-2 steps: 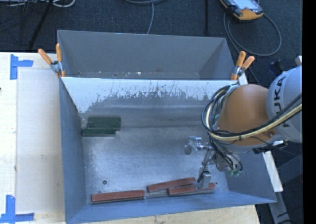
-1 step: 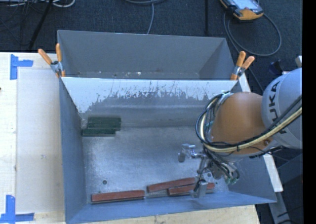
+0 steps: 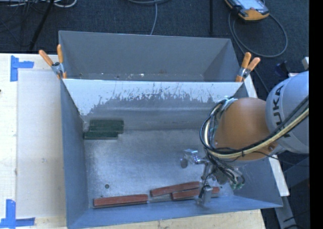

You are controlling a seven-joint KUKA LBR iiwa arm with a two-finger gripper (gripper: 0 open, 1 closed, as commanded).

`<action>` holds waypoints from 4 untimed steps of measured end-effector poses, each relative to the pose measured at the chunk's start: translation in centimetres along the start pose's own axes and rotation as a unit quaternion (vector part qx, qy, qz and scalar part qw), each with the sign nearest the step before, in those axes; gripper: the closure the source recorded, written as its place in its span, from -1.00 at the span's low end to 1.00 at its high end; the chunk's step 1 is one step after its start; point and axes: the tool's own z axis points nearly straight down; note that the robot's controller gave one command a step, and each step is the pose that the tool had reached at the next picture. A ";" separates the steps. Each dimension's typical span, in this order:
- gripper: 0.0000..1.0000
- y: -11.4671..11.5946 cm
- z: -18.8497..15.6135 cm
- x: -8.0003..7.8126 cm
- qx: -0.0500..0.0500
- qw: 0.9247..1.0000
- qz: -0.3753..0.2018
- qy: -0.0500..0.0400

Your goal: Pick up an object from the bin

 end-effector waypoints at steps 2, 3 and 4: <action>1.00 -1.1 4.0 0.1 0.001 0.998 -0.065 -0.002; 1.00 -4.4 -1.7 0.8 -0.001 0.998 -0.055 0.001; -1.00 -4.5 -9.5 -1.9 0.001 1.000 -0.006 -0.001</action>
Offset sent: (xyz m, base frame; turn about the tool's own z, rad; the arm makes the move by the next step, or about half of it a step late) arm 0.0000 0.0000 0.0000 0.0000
